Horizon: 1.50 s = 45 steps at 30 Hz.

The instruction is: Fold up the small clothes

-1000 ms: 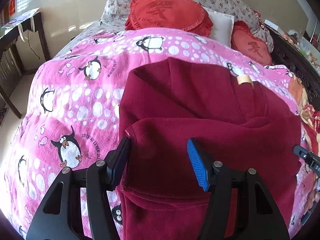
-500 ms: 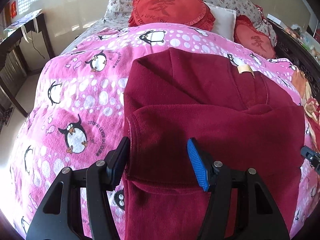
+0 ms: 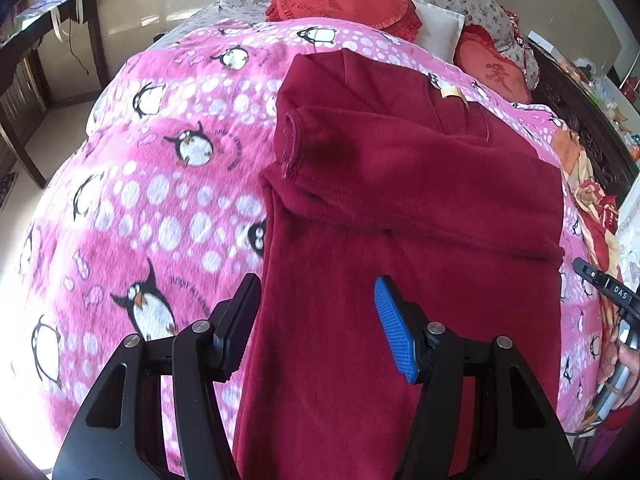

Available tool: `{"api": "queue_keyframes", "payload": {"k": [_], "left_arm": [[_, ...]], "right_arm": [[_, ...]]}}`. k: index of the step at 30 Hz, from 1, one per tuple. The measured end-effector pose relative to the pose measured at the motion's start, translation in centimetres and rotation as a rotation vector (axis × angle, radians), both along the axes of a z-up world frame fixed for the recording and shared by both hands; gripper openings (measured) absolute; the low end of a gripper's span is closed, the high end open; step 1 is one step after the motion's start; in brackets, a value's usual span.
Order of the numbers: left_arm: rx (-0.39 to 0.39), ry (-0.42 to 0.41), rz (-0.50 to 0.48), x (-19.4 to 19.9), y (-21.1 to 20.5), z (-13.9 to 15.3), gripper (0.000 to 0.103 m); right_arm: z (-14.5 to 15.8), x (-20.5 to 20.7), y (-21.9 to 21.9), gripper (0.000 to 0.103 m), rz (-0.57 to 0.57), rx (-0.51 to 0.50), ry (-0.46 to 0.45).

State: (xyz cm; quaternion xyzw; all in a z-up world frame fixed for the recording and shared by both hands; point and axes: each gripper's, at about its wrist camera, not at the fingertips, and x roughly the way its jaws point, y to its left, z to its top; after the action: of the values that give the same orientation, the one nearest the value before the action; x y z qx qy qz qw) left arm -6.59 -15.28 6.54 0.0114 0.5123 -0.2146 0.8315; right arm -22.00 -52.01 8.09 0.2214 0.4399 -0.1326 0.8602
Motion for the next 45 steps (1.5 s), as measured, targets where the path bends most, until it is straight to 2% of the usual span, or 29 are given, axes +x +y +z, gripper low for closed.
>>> {"api": "queue_keyframes", "payload": {"k": [2, 4, 6, 10, 15, 19, 25, 31, 36, 45], "left_arm": [[-0.007, 0.023, 0.0, -1.3, 0.9, -0.3, 0.059], [-0.005, 0.042, 0.002, -2.5, 1.7, -0.7, 0.059], [0.001, 0.065, -0.003, -3.7, 2.6, -1.2, 0.059], [-0.001, 0.108, 0.004, -5.4, 4.3, -2.2, 0.059], [-0.03, 0.151, 0.047, -6.7, 6.4, -2.8, 0.059], [-0.058, 0.19, 0.051, -7.8, 7.4, -3.2, 0.059], [-0.037, 0.2, 0.021, -10.0, 7.7, -3.3, 0.059], [0.022, 0.163, -0.006, -12.2, 7.7, -3.1, 0.059], [0.032, 0.148, -0.002, -13.3, 7.8, -2.9, 0.059], [0.051, 0.131, -0.001, -14.7, 8.3, -2.7, 0.059]], "right_arm": [[0.0, -1.2, 0.4, 0.02, 0.009, 0.04, -0.012], [0.0, -2.1, 1.1, 0.027, 0.026, 0.066, -0.009], [0.0, -3.1, 2.0, 0.042, 0.066, 0.094, 0.005], [-0.5, -5.1, 3.7, 0.043, 0.126, 0.104, 0.045], [-0.8, -7.5, 4.0, 0.043, 0.104, 0.097, 0.054], [-1.6, -8.7, 4.2, 0.044, 0.102, 0.176, 0.067], [-2.0, -10.9, 6.2, 0.044, 0.155, 0.165, 0.113], [-0.3, -14.4, 6.6, 0.044, 0.178, 0.132, 0.123], [0.6, -16.8, 6.5, 0.045, 0.178, 0.114, 0.128], [-1.7, -17.6, 8.6, 0.046, 0.205, 0.2, 0.104]]}}
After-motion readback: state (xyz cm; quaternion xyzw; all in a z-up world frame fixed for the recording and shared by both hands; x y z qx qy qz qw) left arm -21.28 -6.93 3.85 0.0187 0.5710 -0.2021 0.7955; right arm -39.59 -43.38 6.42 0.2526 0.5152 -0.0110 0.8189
